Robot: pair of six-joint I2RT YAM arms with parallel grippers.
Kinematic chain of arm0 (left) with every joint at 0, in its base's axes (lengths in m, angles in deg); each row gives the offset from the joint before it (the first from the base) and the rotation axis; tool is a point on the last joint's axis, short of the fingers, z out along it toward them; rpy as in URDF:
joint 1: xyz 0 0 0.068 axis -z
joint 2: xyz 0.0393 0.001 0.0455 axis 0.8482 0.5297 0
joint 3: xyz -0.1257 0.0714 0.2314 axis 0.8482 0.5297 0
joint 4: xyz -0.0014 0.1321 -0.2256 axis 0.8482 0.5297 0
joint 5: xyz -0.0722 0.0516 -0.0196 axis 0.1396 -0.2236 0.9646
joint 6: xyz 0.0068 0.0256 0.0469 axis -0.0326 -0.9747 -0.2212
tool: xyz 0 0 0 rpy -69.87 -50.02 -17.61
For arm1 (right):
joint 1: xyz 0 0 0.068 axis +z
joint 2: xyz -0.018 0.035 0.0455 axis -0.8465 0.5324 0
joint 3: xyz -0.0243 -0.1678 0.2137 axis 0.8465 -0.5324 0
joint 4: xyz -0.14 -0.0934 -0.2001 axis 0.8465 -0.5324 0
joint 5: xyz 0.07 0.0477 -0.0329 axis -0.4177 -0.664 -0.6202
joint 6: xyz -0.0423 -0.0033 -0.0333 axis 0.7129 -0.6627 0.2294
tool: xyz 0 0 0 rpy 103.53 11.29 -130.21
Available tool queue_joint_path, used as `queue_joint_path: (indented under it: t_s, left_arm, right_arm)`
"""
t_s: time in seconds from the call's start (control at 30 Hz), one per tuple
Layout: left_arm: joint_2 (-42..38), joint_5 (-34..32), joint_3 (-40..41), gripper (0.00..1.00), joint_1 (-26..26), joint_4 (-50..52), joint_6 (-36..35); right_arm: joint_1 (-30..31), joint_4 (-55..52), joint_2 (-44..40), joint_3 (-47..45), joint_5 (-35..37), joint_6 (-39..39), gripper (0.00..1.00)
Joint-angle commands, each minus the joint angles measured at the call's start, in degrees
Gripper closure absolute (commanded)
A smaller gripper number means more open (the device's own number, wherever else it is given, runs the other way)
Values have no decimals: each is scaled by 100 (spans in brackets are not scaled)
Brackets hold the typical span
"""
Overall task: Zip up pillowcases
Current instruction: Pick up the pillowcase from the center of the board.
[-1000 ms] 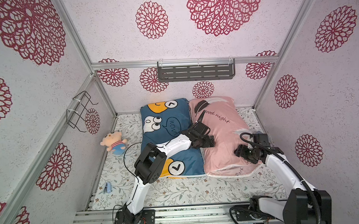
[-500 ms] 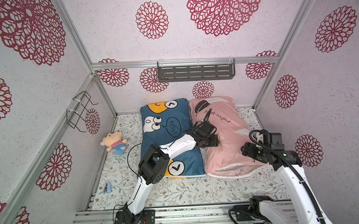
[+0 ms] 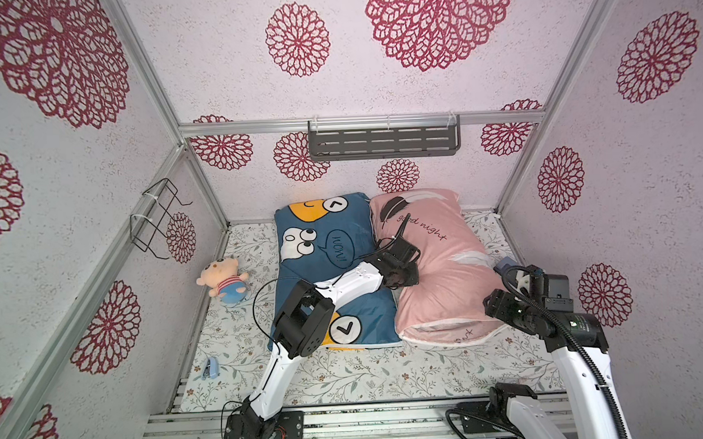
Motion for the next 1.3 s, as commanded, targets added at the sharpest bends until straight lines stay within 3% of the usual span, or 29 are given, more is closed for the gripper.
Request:
queue_joint_path:
  t_s: [0.0, 0.1, 0.2, 0.4, 0.6, 0.73, 1.03, 1.13, 1.27]
  left_arm:
    - [-180, -708, 74, 92, -493, -88, -166]
    - [-71, -1124, 42, 97, -625, 3, -269]
    - [-152, -1078, 278, 98, -818, -289, -128]
    - [-351, -1136, 351, 99, -1166, -430, -128]
    - [-315, -920, 419, 99, -1222, -551, -131]
    - [-333, -911, 546, 99, -1269, -668, -95]
    - [-511, -815, 741, 99, -1372, -850, -16]
    - [-539, -779, 815, 99, -1372, -909, 36]
    - [-552, -754, 886, 99, -1372, -975, 106]
  right_arm:
    - [-38, -332, -96, 30, -423, 96, 26]
    - [-46, -369, -314, 37, -855, -14, 26]
    - [-56, -554, -525, 40, -971, -87, 29]
    - [-91, -934, -628, 12, -764, -133, 38]
    - [-194, -878, -646, 213, -276, -286, 56]
    - [-409, -551, -637, 0, -262, -313, 60]
    - [-1101, 586, -807, -914, -1072, -806, 51]
    - [-1172, 884, -1143, -1147, -1000, -1016, 49]
    - [-1180, 1107, -1172, -1438, -1416, -1155, 49]
